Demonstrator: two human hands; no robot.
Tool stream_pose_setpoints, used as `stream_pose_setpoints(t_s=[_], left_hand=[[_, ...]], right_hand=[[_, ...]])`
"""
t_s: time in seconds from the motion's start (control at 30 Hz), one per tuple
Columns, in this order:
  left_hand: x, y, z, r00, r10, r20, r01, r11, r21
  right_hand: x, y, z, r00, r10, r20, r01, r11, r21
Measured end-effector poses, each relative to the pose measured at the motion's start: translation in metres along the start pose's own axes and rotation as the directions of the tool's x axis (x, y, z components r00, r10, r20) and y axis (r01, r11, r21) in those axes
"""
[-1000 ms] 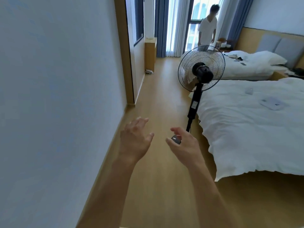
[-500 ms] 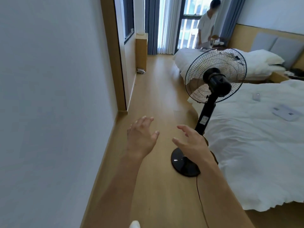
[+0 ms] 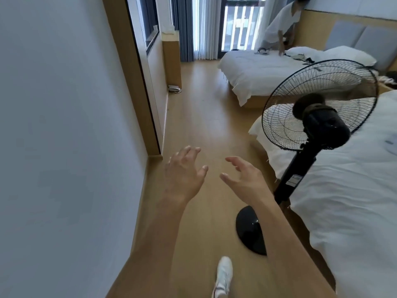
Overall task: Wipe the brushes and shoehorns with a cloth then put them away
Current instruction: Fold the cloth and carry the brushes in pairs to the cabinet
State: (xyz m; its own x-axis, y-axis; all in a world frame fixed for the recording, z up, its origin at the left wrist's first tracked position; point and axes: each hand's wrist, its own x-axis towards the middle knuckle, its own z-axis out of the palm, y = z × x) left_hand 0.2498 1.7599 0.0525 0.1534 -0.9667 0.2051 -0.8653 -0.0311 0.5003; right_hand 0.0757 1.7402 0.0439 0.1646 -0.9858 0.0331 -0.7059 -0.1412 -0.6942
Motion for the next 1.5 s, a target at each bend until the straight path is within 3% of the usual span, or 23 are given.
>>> stream_pose_setpoints(t_s=[0.23,0.63,1.1,1.5], left_hand=[[0.153,-0.035,0.013,0.999,-0.038,-0.035,0.04,0.998,0.056],[0.435,-0.052,0.041,0.995,-0.076,-0.07,0.08,0.995,0.06],[0.75,-0.053,0.142,0.992,0.12,0.034,-0.119,0.993,-0.022],[0.994,-0.025,0.208,0.933,0.325,0.156,-0.312,0.944,-0.106]], right_hand=[[0.171,-0.013,0.029,0.999,-0.048,0.015,0.048,0.999,0.022],[0.464,-0.021,0.016,0.992,-0.119,0.047,0.119,0.993,0.013],[0.728,0.033,0.006,0.992,0.067,-0.105,-0.07,0.997,-0.022],[0.939,0.065,-0.03,0.916,0.289,-0.28,-0.276,0.957,0.085]])
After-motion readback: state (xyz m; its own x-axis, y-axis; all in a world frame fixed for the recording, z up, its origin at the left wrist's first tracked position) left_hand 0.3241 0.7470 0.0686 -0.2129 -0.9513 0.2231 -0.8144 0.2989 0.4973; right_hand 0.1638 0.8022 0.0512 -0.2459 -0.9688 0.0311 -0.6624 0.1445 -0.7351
